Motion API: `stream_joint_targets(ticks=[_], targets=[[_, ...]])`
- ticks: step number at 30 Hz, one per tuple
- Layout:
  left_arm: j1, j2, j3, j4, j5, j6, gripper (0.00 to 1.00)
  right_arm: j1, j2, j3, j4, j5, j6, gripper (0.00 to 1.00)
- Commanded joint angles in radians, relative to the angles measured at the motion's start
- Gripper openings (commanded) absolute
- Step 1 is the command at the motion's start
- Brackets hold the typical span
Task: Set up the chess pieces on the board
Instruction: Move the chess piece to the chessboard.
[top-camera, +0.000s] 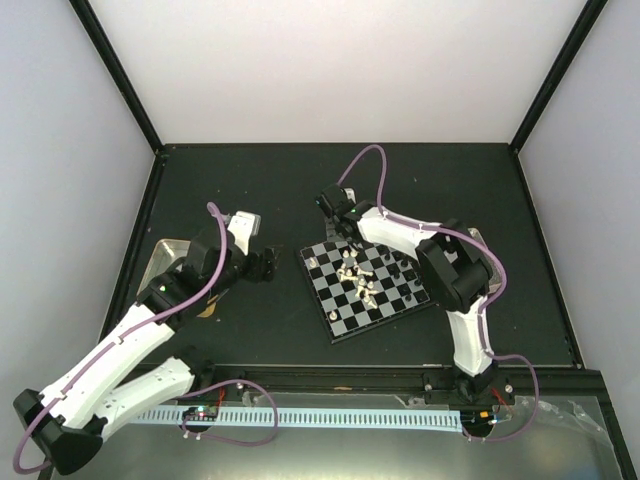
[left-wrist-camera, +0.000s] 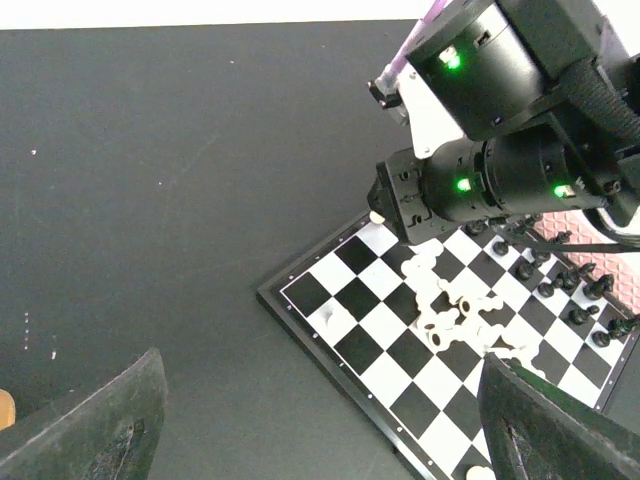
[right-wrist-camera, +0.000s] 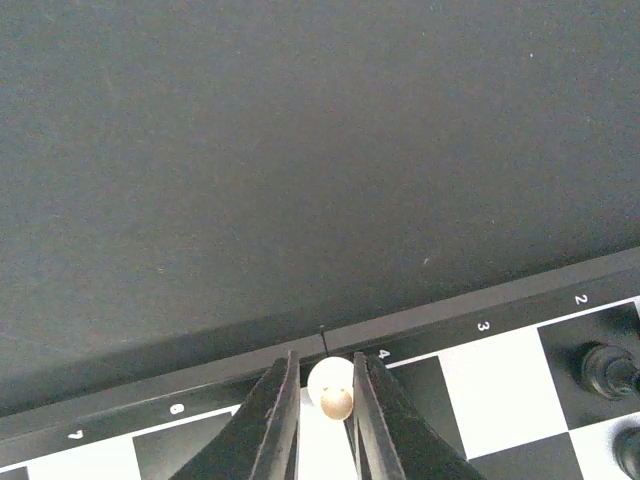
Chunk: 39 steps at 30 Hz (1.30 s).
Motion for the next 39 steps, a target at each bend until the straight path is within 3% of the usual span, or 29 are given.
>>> stream_joint_targets(ticks=[1, 6, 15, 26, 39], targets=[[0.009, -0.025, 0.014, 0.017, -0.037, -0.004, 0.86, -0.003, 0.03, 0.02, -0.022, 0.057, -0.005, 0.17], [0.011, -0.031, 0.013, 0.02, -0.034, -0.004, 0.86, -0.003, 0.045, 0.03, -0.036, 0.068, -0.004, 0.18], [0.012, -0.029, 0.011, 0.02, -0.039, -0.004, 0.86, -0.001, 0.028, 0.02, -0.005, 0.049, -0.045, 0.05], [0.017, -0.028, 0.017, 0.028, -0.049, -0.003, 0.86, 0.107, -0.017, -0.006, 0.016, -0.049, -0.073, 0.05], [0.024, -0.022, 0.005, 0.026, -0.049, 0.001, 0.86, 0.131, 0.028, 0.013, 0.01, -0.077, -0.072, 0.07]])
